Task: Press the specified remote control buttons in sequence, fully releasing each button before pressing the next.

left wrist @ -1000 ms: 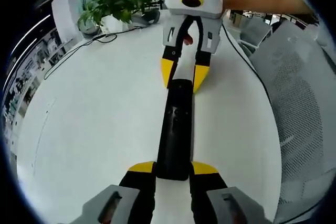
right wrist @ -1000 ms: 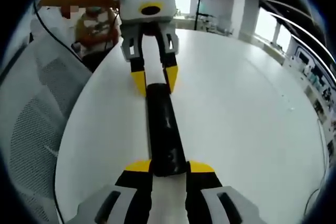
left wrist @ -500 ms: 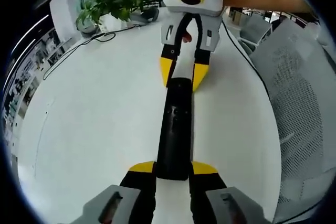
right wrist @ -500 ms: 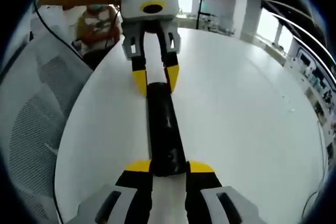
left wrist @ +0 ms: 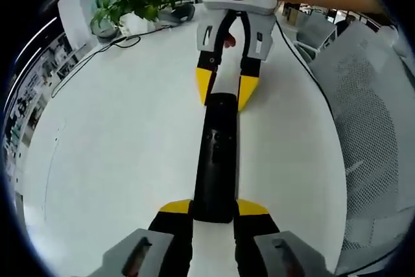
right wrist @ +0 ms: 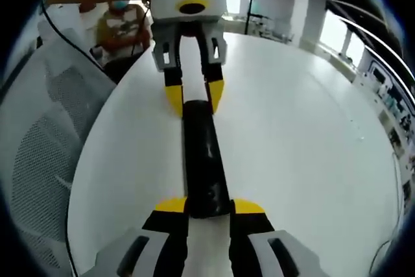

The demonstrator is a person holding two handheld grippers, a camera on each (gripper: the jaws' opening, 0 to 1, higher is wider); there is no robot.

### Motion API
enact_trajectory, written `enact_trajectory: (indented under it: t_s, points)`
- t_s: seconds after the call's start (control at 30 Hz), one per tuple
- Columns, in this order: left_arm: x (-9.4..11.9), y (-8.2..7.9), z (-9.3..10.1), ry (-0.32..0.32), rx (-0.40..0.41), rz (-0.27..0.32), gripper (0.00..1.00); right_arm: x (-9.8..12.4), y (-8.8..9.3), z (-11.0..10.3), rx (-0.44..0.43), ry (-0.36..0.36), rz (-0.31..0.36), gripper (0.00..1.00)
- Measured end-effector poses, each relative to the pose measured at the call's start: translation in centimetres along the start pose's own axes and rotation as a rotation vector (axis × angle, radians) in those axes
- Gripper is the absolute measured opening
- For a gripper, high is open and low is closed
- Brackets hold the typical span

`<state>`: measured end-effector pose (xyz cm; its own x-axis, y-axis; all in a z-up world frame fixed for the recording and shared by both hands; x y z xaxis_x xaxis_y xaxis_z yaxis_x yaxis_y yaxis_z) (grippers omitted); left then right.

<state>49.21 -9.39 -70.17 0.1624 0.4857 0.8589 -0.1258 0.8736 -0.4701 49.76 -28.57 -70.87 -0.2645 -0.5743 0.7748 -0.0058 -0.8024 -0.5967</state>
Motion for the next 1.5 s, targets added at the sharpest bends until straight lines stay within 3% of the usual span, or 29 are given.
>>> enact_trajectory:
  t_s: [0.43, 0.67, 0.83, 1.1, 1.5]
  points:
    - [0.0, 0.0, 0.1, 0.001, 0.002, -0.006, 0.22, 0.0, 0.1, 0.1, 0.012, -0.003, 0.017, 0.22]
    - [0.0, -0.2, 0.1, 0.001, 0.004, -0.014, 0.22, 0.6, -0.5, 0.4, -0.001, 0.017, 0.044, 0.32]
    - [0.0, -0.2, 0.1, 0.001, 0.004, -0.016, 0.23, 1.5, -1.0, 0.7, 0.008, 0.035, 0.067, 0.29]
    - [0.0, -0.3, 0.0, 0.001, 0.004, -0.019, 0.23, 2.9, -1.7, 0.8, 0.065, 0.042, 0.103, 0.13]
    - [0.0, -0.4, 0.0, 0.002, 0.006, -0.027, 0.23, 3.6, -2.0, 0.8, 0.121, 0.031, 0.088, 0.07]
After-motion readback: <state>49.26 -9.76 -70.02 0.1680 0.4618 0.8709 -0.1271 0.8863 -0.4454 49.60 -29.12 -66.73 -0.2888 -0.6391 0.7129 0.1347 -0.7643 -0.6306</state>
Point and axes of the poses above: the point that each gripper's makers call its tool centre point, and the gripper's own axes: x roughly backward along the fingers, z roughly to its right, y roughly out of its underside, the point moved 9 cm from there along x, roughly backward along the fingers, and after that the axes turned 14 degrees about y, right-handed, at the moved point
